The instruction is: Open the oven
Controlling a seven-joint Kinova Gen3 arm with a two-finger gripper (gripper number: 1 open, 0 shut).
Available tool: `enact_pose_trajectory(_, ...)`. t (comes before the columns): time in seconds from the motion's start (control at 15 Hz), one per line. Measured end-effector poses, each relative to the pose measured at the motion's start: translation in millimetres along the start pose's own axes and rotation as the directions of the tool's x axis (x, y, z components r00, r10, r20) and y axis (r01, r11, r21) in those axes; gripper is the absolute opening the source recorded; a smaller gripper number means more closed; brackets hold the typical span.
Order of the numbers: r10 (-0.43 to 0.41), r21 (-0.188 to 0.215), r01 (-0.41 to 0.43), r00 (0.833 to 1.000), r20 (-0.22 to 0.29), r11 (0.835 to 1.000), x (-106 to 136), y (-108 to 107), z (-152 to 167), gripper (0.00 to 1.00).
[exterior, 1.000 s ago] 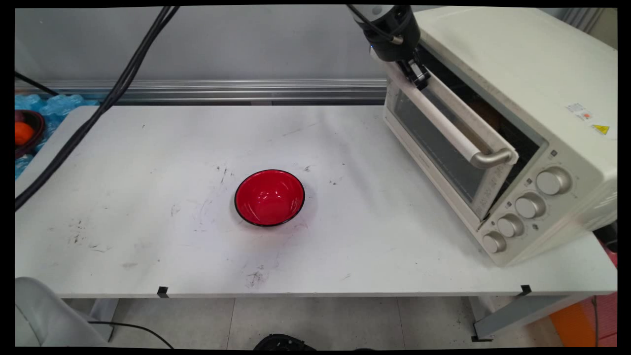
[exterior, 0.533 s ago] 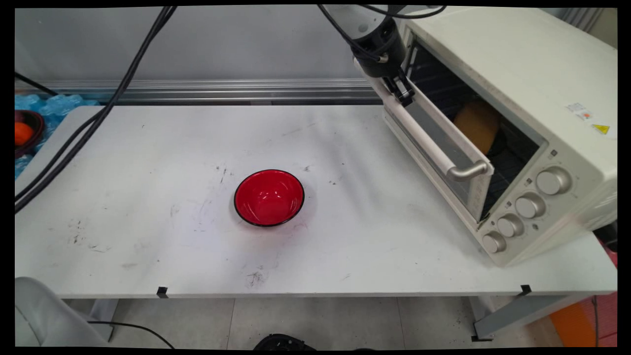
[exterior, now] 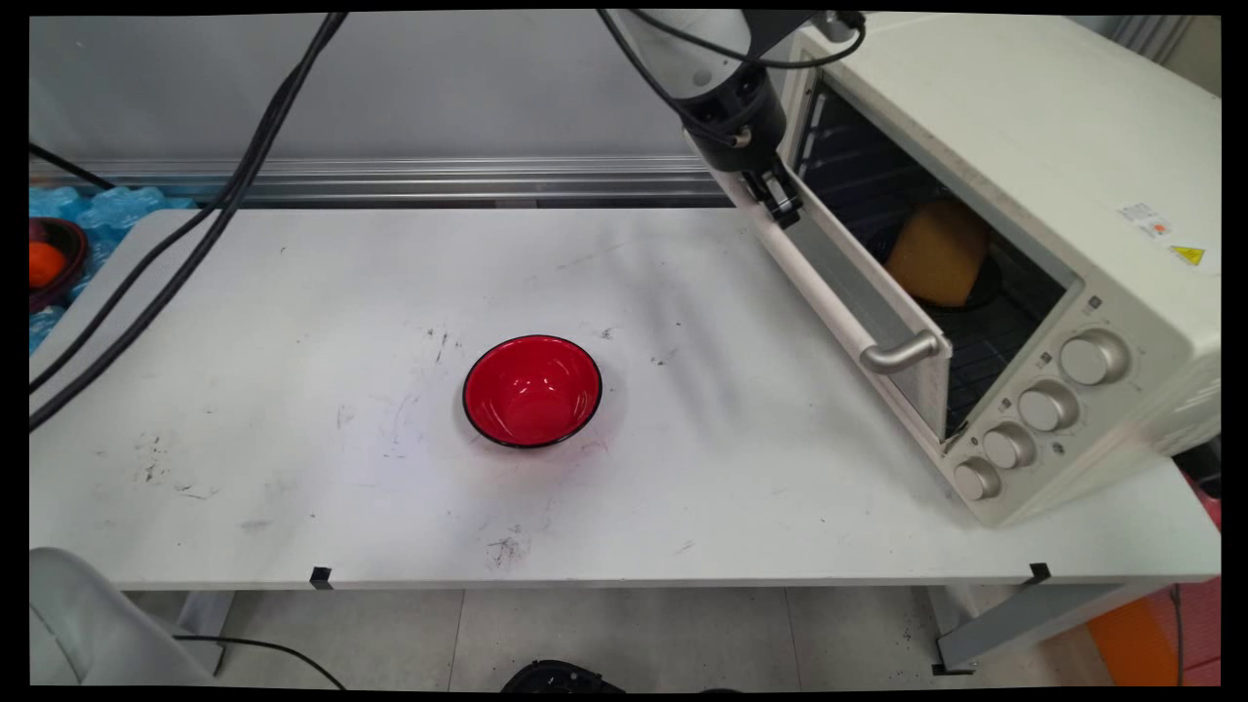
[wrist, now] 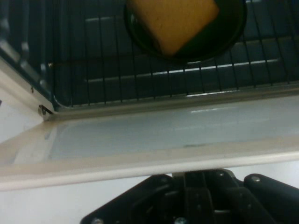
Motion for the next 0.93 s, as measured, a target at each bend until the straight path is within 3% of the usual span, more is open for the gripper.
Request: enact_pose_trajectory(0.93,-0.06,-0.024,0.06,0.998,-0.016,0.998,-48,-1,22,0.0)
